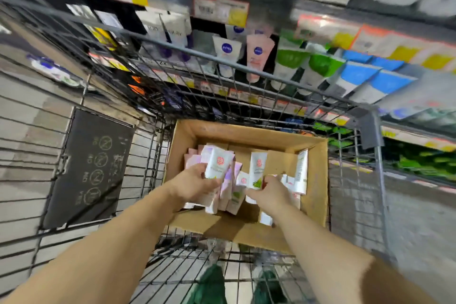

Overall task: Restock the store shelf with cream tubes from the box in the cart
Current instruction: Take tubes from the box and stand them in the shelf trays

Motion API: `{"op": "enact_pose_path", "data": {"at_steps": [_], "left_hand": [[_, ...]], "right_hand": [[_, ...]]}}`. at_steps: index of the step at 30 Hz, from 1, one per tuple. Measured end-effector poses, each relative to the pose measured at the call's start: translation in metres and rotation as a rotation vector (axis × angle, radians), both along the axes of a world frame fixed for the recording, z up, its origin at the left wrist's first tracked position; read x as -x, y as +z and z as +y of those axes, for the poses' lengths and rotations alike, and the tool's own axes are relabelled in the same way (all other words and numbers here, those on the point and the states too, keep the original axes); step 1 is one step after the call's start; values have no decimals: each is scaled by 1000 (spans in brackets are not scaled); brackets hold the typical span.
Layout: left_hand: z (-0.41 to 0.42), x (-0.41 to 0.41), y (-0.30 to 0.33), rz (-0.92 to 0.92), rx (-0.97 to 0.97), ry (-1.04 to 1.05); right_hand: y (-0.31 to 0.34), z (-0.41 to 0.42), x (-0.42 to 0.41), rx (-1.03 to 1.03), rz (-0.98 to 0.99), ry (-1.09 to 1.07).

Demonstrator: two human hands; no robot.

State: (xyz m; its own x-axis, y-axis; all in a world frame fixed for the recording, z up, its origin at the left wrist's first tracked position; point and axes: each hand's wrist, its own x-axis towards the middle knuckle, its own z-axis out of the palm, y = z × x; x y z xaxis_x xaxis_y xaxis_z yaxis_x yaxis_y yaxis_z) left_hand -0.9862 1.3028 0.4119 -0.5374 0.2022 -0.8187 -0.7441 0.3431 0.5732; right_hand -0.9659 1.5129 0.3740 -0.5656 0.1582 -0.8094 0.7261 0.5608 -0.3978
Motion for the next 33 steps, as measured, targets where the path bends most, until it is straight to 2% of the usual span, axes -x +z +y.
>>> {"op": "enact_pose_path", "data": {"at_steps": [5,12,17,20,27,33], "left_hand": [[38,33,90,83,-153,-23],[149,77,230,392,-385,-256],[250,73,308,406,-441,-434],[328,58,338,481,-431,-509],[561,-33,377,502,-684,-559],[730,-109,414,524,-810,-550]], "right_hand": [[91,26,22,166,172,-64],[246,110,37,246,483,-161],[343,207,10,303,678,-248],[380,286,-24,270,769,-316],[438,497,-143,44,939,-491],[472,647,-238,-93,1013,-628]]}}
